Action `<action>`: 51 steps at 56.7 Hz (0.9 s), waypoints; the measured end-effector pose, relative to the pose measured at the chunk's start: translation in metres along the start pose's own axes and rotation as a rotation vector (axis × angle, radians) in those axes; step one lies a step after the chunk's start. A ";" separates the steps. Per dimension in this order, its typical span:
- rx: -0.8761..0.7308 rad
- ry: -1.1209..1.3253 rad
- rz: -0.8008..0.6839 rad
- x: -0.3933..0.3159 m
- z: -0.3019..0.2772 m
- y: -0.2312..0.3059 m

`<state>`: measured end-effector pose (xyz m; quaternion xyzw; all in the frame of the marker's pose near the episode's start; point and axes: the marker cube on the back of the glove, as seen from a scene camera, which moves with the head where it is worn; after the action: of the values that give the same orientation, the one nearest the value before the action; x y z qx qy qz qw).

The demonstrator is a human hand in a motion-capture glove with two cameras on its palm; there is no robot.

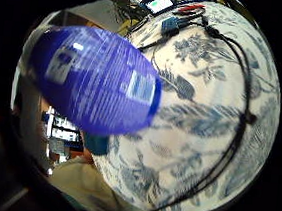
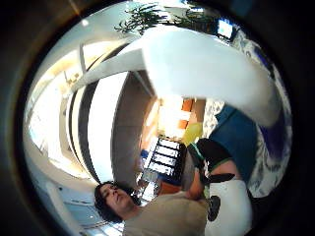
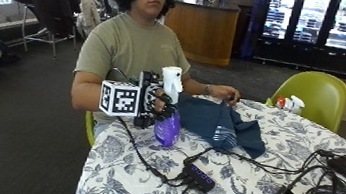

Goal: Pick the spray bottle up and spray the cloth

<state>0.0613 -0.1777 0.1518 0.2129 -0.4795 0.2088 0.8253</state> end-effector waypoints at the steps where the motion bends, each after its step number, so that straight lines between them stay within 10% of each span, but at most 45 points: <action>1: 0.004 -0.011 0.005 0.002 0.004 -0.003; 51: 0.190 -0.169 -0.061 -0.030 0.003 -0.076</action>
<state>0.0870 -0.2460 0.1153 0.3213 -0.5186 0.2093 0.7642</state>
